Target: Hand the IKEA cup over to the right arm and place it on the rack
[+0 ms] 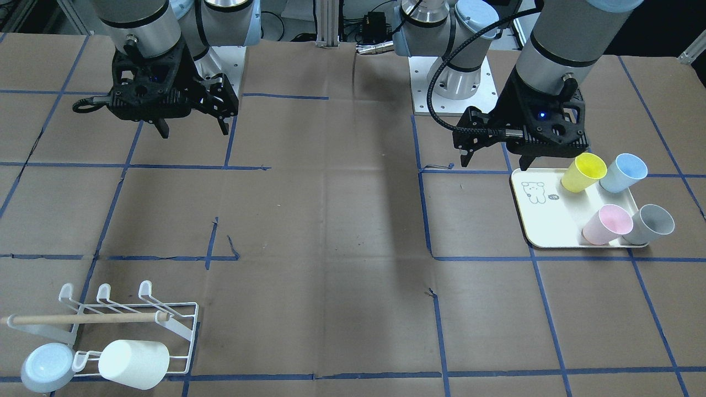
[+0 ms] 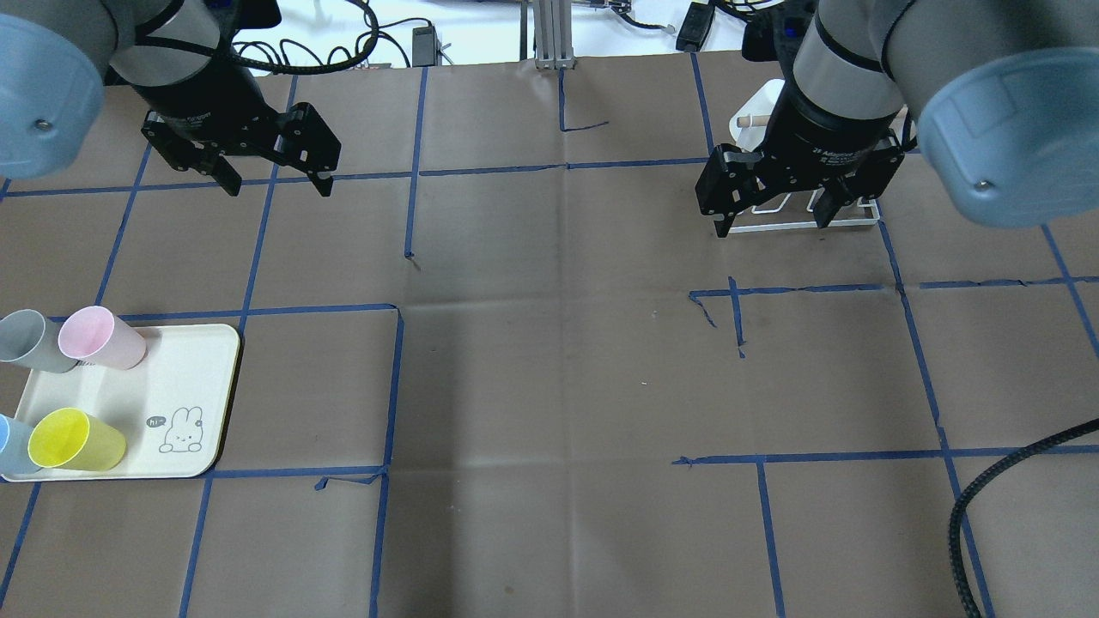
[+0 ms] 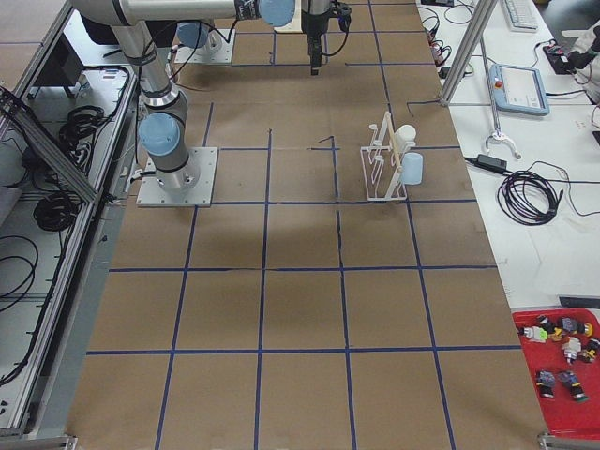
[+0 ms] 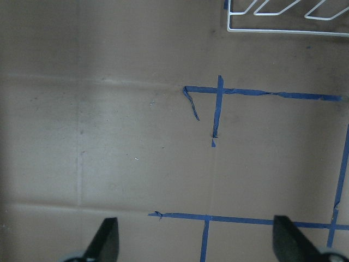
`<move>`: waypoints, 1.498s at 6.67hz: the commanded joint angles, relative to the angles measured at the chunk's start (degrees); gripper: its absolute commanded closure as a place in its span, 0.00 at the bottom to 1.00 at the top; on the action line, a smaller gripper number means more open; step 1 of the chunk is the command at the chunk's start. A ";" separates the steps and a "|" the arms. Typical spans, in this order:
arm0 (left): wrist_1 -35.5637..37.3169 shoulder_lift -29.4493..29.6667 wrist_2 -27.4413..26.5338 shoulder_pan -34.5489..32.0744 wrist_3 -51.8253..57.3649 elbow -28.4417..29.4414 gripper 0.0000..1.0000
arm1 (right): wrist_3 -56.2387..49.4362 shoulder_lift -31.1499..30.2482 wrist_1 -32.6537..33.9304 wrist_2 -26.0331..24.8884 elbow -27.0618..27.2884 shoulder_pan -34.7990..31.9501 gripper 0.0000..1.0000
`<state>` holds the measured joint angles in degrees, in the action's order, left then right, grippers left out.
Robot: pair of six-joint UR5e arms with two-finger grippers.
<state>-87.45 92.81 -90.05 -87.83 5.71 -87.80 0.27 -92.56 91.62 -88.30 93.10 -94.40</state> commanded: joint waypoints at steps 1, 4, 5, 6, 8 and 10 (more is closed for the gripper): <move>0.00 0.00 0.05 0.03 0.00 0.00 0.01 | -0.27 -0.69 0.66 -0.20 -0.29 0.45 0.00; 0.00 0.09 -0.04 0.03 0.00 0.00 0.01 | 0.25 -0.69 1.89 -0.38 -0.20 0.27 0.00; 0.00 0.09 -0.04 0.03 0.00 0.09 0.01 | 0.17 -0.69 1.90 -0.38 -0.20 0.27 0.00; 0.00 0.09 -0.04 0.03 0.00 0.00 0.01 | 0.08 -0.60 1.90 -0.55 -0.11 0.27 0.00; 0.00 0.09 -0.04 0.03 0.00 0.00 0.01 | 0.08 -0.60 1.90 -0.73 -0.20 0.27 0.00; 0.00 0.18 -0.04 0.03 0.00 0.00 0.01 | 0.25 -0.43 1.90 -0.73 -0.20 0.27 0.00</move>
<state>-87.45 92.96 -90.09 -87.80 5.71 -87.80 0.44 -93.04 93.52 -89.01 92.90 -94.13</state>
